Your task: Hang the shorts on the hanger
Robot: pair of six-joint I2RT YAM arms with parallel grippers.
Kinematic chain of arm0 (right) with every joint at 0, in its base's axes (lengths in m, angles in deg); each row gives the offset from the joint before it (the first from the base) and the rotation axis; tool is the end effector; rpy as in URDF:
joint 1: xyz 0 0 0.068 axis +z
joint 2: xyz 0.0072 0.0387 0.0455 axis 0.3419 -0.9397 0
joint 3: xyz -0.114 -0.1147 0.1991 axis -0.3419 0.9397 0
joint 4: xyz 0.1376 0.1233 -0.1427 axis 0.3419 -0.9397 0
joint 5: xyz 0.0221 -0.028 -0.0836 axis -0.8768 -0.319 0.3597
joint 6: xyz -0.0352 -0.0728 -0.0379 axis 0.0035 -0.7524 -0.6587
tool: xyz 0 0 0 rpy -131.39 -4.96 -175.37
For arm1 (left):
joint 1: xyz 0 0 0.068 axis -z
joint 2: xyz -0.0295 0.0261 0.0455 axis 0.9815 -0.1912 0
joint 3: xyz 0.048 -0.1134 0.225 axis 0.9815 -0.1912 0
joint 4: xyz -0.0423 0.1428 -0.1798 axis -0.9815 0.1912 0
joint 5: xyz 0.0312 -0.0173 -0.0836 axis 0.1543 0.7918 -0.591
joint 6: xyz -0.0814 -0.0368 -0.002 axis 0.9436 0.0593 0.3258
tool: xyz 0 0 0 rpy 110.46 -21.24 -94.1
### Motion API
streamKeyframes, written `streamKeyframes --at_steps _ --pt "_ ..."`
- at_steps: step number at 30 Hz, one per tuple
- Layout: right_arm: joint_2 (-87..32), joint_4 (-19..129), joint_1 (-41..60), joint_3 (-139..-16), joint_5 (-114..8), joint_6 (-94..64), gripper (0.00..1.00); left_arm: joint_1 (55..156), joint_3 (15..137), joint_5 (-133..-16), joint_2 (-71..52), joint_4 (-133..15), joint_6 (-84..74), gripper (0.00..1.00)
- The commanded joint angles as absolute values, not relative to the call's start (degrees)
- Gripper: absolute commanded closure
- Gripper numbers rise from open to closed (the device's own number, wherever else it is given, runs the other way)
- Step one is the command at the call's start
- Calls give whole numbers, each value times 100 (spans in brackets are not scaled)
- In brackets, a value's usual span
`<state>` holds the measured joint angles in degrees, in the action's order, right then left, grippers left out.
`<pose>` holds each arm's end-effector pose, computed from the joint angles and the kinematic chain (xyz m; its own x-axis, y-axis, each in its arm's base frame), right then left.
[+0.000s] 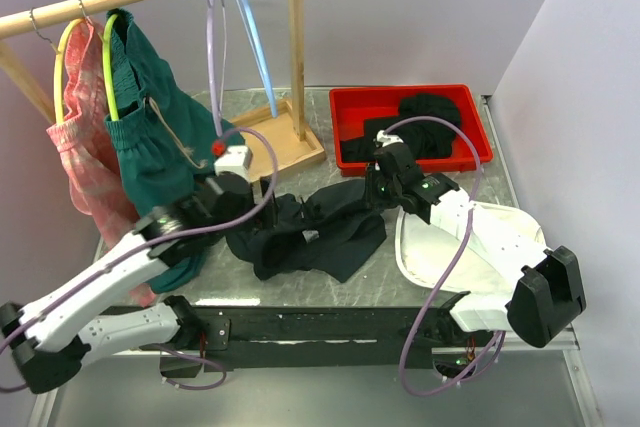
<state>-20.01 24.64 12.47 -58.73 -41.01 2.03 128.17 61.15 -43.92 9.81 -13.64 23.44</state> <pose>0.2366 0.1439 0.2331 -0.7716 -0.0102 -0.6361 -0.1984 0.9539 0.2254 0.1565 -0.1350 0.2859 -0.6630 -0.1346 -0.7364 0.1205 0.9517 -0.2825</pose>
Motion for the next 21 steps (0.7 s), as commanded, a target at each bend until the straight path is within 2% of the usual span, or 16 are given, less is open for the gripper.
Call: streamKeyframes --at_steps 1,5,7,10,15,17,21 --pt "-1944 2854 1252 -6040 -3947 124 62 12802 6969 -4727 1374 -913 1831 7" --pt "-1900 2986 1253 -6049 -4034 116 53 12802 8345 -4896 1541 -763 1558 9" --pt "-1935 2995 1253 -6084 -4078 115 52 12802 8962 -4703 1419 -614 1453 10" --pt "-1918 3057 1261 -6049 -4149 115 52 12802 10263 -3931 980 -332 1294 15" --pt "-1874 3127 1261 -5987 -4271 133 51 12793 11890 -2026 -214 115 1127 15" --pt "-1847 3162 1261 -5952 -4324 133 51 12706 12512 -1776 -880 379 1118 15" --pt "-1768 3171 1279 -5926 -4386 98 51 12004 12613 -2038 -1376 -49 768 16"
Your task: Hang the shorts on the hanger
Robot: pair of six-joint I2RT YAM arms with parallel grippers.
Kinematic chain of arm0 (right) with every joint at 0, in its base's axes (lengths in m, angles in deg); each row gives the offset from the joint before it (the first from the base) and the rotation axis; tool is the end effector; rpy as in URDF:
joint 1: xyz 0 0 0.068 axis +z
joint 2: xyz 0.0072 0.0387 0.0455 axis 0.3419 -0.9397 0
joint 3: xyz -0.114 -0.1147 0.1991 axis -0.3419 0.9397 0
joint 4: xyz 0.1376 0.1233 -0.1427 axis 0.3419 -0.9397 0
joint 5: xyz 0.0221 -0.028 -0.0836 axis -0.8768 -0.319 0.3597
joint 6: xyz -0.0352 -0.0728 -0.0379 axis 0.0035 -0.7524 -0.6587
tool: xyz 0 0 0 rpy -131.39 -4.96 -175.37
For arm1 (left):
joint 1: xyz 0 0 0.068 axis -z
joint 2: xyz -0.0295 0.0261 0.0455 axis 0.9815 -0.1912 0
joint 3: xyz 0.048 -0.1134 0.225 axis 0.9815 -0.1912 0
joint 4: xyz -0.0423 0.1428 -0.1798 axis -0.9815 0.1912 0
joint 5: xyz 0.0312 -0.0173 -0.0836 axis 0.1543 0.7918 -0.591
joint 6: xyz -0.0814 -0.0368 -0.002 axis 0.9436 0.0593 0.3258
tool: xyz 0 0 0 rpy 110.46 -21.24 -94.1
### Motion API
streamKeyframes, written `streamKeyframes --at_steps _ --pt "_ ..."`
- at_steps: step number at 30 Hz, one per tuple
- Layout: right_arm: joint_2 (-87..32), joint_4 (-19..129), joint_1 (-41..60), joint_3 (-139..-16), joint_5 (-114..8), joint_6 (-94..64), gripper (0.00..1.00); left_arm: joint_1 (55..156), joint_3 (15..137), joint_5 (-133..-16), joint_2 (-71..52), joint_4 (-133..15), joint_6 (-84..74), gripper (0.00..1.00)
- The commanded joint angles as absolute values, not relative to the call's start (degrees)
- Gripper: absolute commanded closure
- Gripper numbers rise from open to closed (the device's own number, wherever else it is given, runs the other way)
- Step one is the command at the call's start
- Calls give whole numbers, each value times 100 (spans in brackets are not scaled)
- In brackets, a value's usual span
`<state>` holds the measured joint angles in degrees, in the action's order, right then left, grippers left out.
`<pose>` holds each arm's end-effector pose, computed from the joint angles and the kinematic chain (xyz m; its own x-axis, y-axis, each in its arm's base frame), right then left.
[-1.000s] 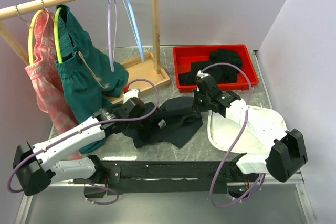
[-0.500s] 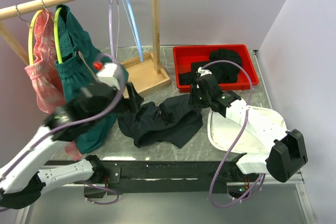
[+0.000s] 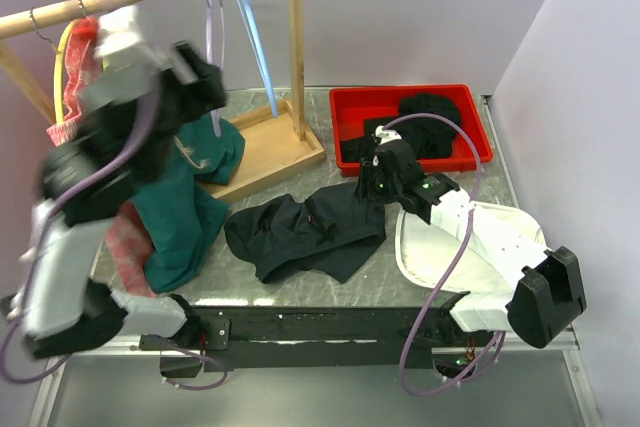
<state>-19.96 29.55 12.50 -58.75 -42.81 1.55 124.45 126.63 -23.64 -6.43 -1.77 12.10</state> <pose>0.2431 0.1512 0.2426 -0.7292 0.0081 -0.6843 -0.2412 0.9327 0.2682 0.1541 -0.0798 0.5433 -0.0707 -0.4256 -0.9022 0.0216 0.9036 -0.4279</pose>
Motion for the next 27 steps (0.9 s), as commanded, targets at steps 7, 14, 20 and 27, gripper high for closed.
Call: streamKeyframes --at_steps 7,14,20,27 --pt "-1707 3163 1279 -5926 -4491 19 51 11212 12517 -2171 -1930 -656 468 21" --pt "-1707 3215 1270 -5961 -4491 -34 50 11097 12350 -2162 -2185 -858 442 53" --pt "-1724 3250 1270 -5935 -4702 -43 51 11088 12253 -2013 -2203 -1210 284 89" --pt "-1707 3250 1270 -5970 -4729 -69 51 11097 12305 -2012 -1992 -1763 -226 99"
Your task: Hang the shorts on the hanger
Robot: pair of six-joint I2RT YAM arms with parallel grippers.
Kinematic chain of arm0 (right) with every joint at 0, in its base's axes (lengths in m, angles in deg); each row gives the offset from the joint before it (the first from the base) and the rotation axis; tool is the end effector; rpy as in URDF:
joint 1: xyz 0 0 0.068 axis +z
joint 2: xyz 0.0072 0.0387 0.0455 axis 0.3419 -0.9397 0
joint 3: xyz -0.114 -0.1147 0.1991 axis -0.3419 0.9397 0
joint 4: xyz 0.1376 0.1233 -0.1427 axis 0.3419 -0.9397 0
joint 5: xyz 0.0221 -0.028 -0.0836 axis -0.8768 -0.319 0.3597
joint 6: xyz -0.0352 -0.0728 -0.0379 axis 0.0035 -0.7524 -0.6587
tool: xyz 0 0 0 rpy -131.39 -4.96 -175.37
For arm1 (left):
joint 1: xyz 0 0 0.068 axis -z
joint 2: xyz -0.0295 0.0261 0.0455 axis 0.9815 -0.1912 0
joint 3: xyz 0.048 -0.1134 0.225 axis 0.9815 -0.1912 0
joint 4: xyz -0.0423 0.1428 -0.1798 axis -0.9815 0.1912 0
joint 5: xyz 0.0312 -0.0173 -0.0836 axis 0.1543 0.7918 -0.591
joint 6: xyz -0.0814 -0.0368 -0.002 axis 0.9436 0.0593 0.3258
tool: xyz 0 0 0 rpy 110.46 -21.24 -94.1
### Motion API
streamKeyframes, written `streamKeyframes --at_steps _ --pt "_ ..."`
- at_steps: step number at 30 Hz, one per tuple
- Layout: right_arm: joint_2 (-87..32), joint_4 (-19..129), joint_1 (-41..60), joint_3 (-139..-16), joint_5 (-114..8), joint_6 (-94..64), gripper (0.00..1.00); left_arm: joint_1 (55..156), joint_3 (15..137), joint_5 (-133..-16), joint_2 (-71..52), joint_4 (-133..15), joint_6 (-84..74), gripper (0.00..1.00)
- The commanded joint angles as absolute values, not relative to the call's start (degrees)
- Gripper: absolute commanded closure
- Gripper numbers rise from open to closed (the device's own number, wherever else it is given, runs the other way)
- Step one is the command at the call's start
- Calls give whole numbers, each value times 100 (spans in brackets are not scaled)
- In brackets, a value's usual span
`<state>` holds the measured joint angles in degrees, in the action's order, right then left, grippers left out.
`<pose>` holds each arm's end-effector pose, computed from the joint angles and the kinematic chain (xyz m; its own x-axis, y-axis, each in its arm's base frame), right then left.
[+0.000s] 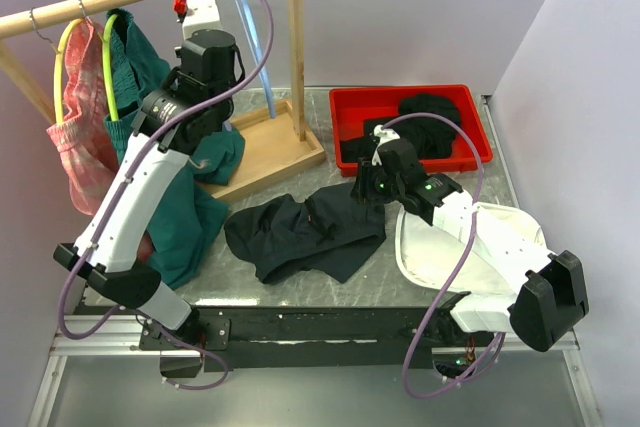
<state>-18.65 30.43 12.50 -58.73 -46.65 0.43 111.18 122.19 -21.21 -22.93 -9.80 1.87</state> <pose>0.2390 0.1549 0.2503 -0.7184 -0.0061 -0.6956 -0.3037 0.9024 0.3057 0.2790 -0.1092 0.4814 -0.1773 -0.1470 -0.9731 -0.2621 0.9601 -0.0973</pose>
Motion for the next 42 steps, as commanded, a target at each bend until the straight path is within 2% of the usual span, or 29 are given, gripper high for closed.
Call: streamKeyframes --at_steps 1,6,16,24,42 --pt "-1715 3242 1270 -5978 -4729 -60 51 11097 12270 -2117 -1896 -1825 -287 99" --pt "-1742 3215 1279 -6031 -4676 -69 51 11088 12104 -2171 -1650 -1992 -402 99" --pt "-1838 3250 1270 -6014 -4641 -43 51 11097 10971 -2496 -763 -2554 -569 99" --pt "-1891 3259 1314 -6014 -4641 -25 52 11088 10671 -2619 -472 -2661 -569 99" --pt "-2023 3207 1323 -5952 -4527 -34 52 11097 8563 -4077 1892 -1932 -156 99"
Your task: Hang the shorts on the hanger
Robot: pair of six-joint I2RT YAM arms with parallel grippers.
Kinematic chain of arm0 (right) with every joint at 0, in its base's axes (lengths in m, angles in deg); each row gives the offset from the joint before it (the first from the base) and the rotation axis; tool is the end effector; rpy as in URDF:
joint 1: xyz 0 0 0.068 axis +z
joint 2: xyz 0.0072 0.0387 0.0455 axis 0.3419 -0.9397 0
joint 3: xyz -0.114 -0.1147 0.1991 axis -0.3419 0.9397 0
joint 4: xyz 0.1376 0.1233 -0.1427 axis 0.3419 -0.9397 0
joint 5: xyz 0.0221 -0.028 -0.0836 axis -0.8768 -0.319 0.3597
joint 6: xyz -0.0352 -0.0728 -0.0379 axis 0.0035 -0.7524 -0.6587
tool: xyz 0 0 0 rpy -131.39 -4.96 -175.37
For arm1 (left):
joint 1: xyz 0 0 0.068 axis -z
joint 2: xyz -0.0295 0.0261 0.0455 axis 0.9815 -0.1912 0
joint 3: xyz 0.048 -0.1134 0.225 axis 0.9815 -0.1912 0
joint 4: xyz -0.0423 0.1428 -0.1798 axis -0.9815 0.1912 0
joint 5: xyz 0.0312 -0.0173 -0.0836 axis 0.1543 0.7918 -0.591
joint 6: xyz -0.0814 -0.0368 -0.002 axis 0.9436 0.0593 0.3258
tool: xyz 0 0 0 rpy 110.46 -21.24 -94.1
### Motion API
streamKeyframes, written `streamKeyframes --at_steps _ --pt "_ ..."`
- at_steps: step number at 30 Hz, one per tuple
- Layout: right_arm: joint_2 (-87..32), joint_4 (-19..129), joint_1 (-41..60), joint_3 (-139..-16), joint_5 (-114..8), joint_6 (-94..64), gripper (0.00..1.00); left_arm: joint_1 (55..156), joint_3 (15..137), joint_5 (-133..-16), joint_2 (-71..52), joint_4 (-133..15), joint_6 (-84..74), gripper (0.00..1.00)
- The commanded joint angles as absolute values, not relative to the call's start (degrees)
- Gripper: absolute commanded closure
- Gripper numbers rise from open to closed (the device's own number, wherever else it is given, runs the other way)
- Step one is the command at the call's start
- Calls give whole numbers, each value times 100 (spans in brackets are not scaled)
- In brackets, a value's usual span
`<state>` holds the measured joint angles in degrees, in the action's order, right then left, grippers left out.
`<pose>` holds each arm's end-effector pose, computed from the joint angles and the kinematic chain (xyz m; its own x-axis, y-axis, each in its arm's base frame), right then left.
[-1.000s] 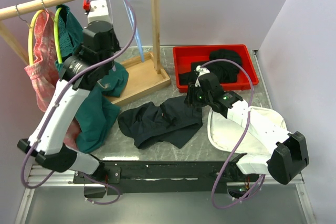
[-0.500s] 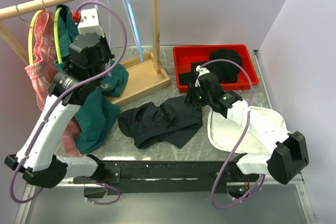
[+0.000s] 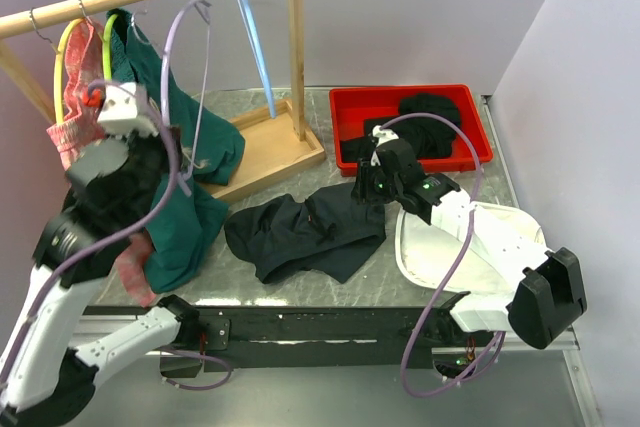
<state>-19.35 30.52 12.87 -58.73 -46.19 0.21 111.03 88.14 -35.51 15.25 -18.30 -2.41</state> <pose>0.2399 0.1568 0.2473 -0.7214 -0.0169 -0.6923 -0.3049 0.9053 0.2957 0.1475 -0.0444 0.4626 -0.0712 -0.1966 -0.9779 0.0088 0.9802 -0.1977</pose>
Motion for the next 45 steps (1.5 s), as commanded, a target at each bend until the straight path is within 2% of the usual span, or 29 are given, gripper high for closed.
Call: streamKeyframes --at_steps 1,11,20,22,26,33,37,45 --pt "-2032 3198 1332 -5970 -4518 -34 52 11088 8483 -4165 2128 -1914 -165 99" --pt "-1962 3013 1358 -6146 -4316 -25 53 11088 8253 -5378 3545 -2370 -384 99" --pt "-1365 3004 1358 -5961 -3736 203 51 11307 8816 -7134 2852 -2265 -288 99" --pt "-1215 3013 1358 -5830 -3534 290 50 11552 8869 -7137 2553 -2222 -270 99" --pt "-610 3031 1358 -5382 -3130 510 46 12581 8755 -6269 2148 -1976 -314 99" --pt "-90 3118 1437 -4424 -3366 643 47 12898 7771 -6117 1981 -2081 45 99" --pt "-387 3101 1963 -4291 -3200 573 47 12890 7121 -6257 2182 -2115 493 99" --pt "-1741 2706 3246 -4879 -2093 441 35 12890 6320 -6100 2912 -1686 1380 99"
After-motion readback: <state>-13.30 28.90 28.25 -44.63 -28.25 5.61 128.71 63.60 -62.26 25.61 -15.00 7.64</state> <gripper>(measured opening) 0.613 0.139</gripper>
